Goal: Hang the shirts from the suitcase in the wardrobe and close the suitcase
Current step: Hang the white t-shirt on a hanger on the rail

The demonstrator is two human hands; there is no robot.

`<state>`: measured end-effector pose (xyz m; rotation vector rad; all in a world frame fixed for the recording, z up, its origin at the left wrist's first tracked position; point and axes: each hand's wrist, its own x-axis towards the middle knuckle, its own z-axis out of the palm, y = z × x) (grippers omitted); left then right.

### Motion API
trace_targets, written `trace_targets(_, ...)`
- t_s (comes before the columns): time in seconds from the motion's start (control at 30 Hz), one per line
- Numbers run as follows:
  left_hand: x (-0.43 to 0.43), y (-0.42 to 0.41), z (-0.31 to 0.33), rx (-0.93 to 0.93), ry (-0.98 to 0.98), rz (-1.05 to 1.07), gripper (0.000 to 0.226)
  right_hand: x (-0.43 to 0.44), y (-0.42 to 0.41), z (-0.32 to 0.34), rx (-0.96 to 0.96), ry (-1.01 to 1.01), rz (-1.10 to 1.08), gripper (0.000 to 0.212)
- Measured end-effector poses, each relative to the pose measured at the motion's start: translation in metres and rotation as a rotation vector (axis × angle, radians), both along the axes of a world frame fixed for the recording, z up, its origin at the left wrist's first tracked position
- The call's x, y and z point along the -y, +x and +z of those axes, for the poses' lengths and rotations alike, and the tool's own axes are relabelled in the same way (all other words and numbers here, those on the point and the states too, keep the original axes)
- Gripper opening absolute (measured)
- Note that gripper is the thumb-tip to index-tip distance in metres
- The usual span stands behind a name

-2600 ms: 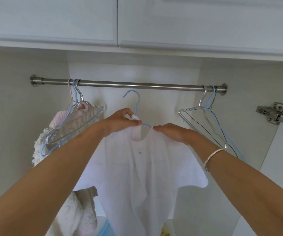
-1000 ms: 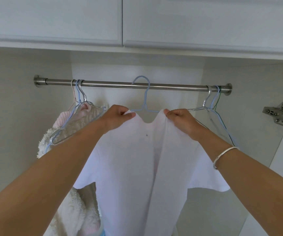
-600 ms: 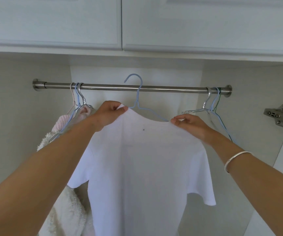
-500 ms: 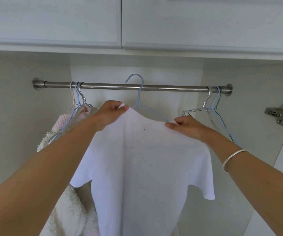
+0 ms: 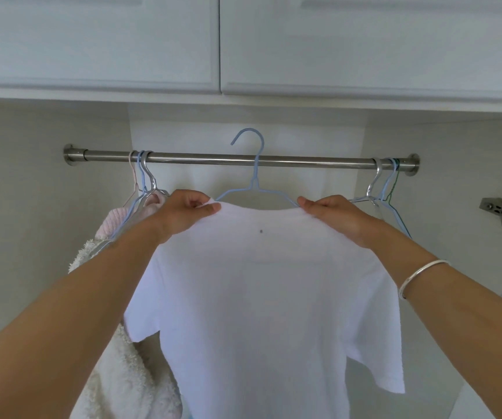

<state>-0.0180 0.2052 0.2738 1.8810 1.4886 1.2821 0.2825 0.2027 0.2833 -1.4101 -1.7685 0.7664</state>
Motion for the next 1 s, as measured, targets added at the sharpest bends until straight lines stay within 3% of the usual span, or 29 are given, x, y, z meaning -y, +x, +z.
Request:
trace_targets(0.1, -0.002, -0.001, -0.008, -0.054, 0.009, 0.066, 0.035, 0.003, 0.001, 0.005, -0.025, -0.197, 0.131, 0.048)
trace_targets(0.27, -0.008, 0.004, -0.021, -0.109, -0.060, 0.062, 0.018, 0.010, 0.011, 0.002, 0.168, -0.323, 0.225, 0.026)
trace_targets(0.37, -0.013, 0.013, -0.023, -0.136, -0.056, 0.107, 0.015, 0.010, 0.009, -0.007, 0.063, -0.294, 0.157, 0.033)
trace_targets(0.5, -0.019, 0.025, -0.022, 0.001, -0.042, 0.154, 0.028, 0.011, 0.004, -0.014, -0.118, -0.416, 0.113, 0.038)
trace_targets(0.57, -0.017, 0.037, -0.021, -0.031, -0.025, 0.193, 0.040, 0.011, -0.003, -0.018, -0.195, -0.536, 0.091, 0.033)
trace_targets(0.63, -0.014, 0.053, -0.022, -0.038, -0.038, 0.187, 0.036, 0.012, -0.016, -0.028, -0.282, -0.614, 0.070, 0.023)
trace_targets(0.7, -0.011, 0.068, -0.024, -0.044, -0.152, 0.113, 0.018, 0.012, -0.035, -0.041, -0.350, -0.618, 0.062, 0.017)
trace_targets(0.8, -0.004, 0.083, -0.027, -0.022, -0.402, 0.009, 0.028, 0.015, -0.064, -0.054, -0.394, -0.557, 0.120, 0.024)
trace_targets(0.9, -0.001, 0.080, -0.031, -0.008, -0.494, 0.014, 0.030, 0.019, -0.092, -0.063, -0.441, -0.484, 0.173, 0.031)
trace_targets(1.0, 0.000, 0.062, -0.032, -0.097, -0.506, 0.037, 0.016, 0.030, -0.115, -0.074, -0.456, -0.452, 0.186, 0.030)
